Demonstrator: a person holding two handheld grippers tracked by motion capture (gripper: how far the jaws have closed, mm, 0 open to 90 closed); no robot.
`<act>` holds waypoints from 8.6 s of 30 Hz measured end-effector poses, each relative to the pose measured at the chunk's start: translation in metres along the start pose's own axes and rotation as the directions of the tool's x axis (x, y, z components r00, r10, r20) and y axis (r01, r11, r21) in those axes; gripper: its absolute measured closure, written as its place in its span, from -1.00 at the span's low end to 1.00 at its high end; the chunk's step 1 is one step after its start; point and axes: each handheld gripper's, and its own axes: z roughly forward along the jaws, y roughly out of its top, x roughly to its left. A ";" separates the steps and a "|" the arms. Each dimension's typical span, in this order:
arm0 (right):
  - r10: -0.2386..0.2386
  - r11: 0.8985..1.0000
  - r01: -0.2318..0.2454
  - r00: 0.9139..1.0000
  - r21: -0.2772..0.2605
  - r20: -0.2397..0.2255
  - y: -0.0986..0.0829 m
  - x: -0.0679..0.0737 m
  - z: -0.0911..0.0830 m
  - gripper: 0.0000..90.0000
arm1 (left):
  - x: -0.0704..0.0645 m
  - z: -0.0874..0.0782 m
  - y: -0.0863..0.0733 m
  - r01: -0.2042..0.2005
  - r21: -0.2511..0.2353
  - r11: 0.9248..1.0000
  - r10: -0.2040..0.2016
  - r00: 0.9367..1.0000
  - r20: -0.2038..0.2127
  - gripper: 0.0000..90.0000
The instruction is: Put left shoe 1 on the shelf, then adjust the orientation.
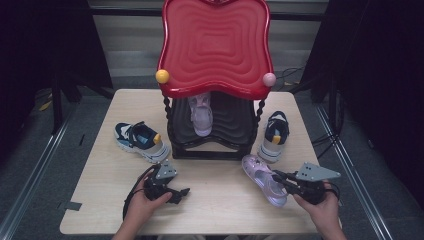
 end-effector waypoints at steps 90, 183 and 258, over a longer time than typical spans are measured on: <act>0.031 0.969 0.005 0.990 -0.246 0.141 0.111 0.008 0.026 0.89 | 0.000 0.000 0.000 0.011 -0.001 1.000 -0.011 1.000 0.011 -0.67; 0.188 0.948 -0.026 0.851 -0.318 0.490 0.149 0.017 0.154 0.87 | -0.001 0.000 0.000 -0.002 -0.001 1.000 0.002 1.000 0.011 -0.65; 0.093 0.984 -0.078 0.992 -0.160 0.090 0.107 0.045 0.082 -0.48 | -0.003 0.000 -0.001 -0.003 -0.001 1.000 0.003 1.000 0.013 -0.65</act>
